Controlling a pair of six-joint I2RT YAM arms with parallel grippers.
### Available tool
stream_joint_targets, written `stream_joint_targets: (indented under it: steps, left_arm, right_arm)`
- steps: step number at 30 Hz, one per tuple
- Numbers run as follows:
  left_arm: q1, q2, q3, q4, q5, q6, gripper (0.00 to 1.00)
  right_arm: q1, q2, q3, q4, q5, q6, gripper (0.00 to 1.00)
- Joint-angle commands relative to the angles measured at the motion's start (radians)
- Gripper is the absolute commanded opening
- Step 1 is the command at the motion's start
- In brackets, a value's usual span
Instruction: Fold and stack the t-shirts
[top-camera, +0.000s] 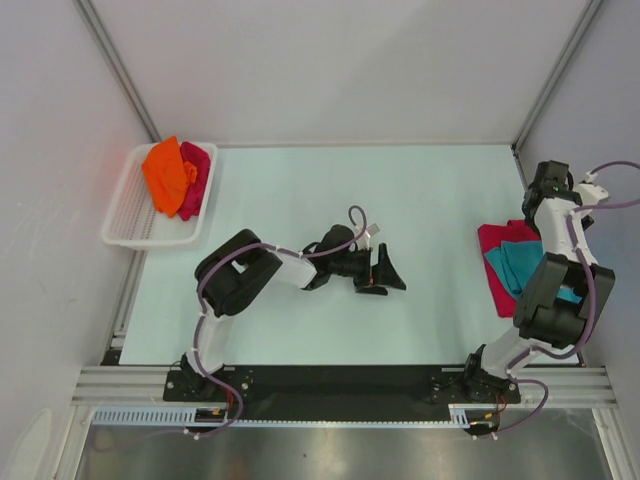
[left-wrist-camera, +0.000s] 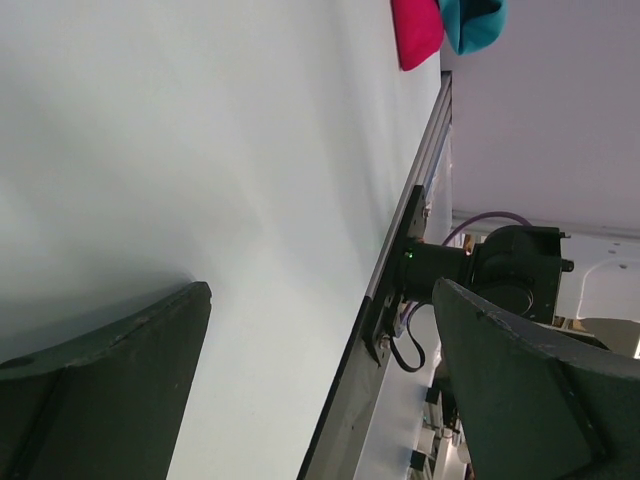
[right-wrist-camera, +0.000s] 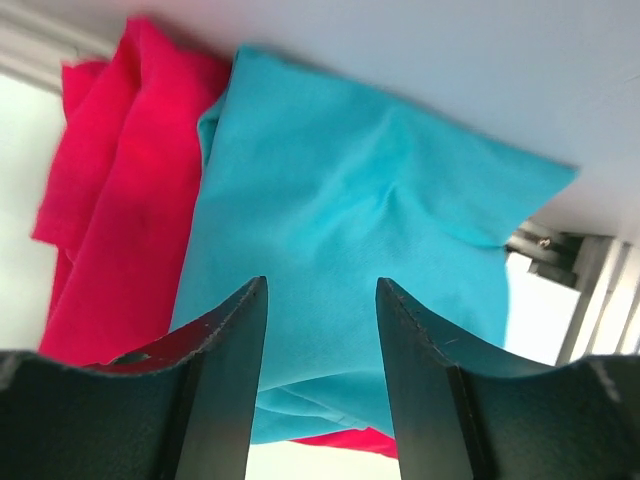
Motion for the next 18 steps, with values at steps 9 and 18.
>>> stream_joint_targets:
  steps: [9,18]
  left_arm:
    - [0.038,-0.083,-0.074,-0.028,-0.016,0.040,1.00]
    - [0.054,-0.097,-0.109,-0.052,-0.027,0.061,1.00]
  right_arm:
    - [0.097,0.239,-0.052,0.071,-0.046,0.044,0.50]
    - [0.129,0.309,-0.058,0.112,-0.072,0.053,0.49]
